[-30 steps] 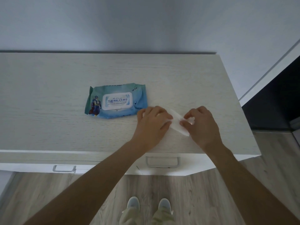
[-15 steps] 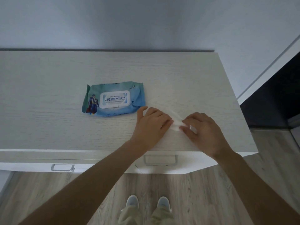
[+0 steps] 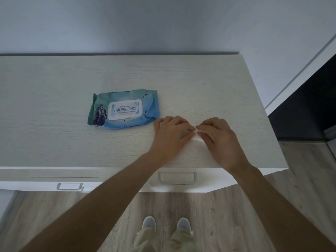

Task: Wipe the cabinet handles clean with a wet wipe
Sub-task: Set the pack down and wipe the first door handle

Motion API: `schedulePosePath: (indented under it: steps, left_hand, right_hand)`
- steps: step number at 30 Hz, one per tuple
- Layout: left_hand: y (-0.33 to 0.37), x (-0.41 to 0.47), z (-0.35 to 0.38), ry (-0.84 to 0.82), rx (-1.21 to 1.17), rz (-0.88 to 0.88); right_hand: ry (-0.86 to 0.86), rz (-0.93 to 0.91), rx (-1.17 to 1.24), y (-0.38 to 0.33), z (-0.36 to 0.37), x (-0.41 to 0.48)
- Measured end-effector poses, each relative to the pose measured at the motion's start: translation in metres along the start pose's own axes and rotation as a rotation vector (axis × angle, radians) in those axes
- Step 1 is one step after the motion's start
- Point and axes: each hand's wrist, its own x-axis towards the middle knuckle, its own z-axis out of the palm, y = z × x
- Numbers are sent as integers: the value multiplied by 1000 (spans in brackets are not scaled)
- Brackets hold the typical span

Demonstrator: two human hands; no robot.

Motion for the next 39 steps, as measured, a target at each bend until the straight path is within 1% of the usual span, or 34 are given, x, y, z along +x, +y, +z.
schedulePosePath:
  steps: [1,3,8,13,17,20,23,27,29,33,36,39]
  left_hand:
    - [0,0,0,-9,-17,-38]
    - [0,-1,-2,-27,-30,-98]
    - [-7,-15,-6,-15,64,-68]
    - [-13,-34,-14,-12,116,-118]
    - [-16,-52,-25,4,171,-108]
    - [-19,-71,-36,-19,231,-70]
    - [-27,-93,-43,-30,341,21]
    - [-40,-123,-43,11,447,150]
    - [-44,-137,-40,17,481,179]
    - [-57,-161,-31,-7,598,252]
    - [-61,-173,-27,-19,660,268]
    - [-62,-177,-23,-2,681,272]
  right_hand:
    - [-33,-29,12,1,1,-1]
    - [-99,-10,33,4,3,-2]
    - [-131,24,3,-1,9,4]
    - [-72,92,-37,-14,16,9]
    - [-27,120,-49,-25,23,2]
    - [-46,96,-43,-35,24,-8]
    - [-57,114,2,-47,21,-24]
    - [-2,148,79,-65,20,-53]
    - [48,193,113,-74,23,-70]
    - [178,350,180,-90,29,-102]
    - [198,418,181,-97,32,-121]
    - [207,434,182,-101,32,-135]
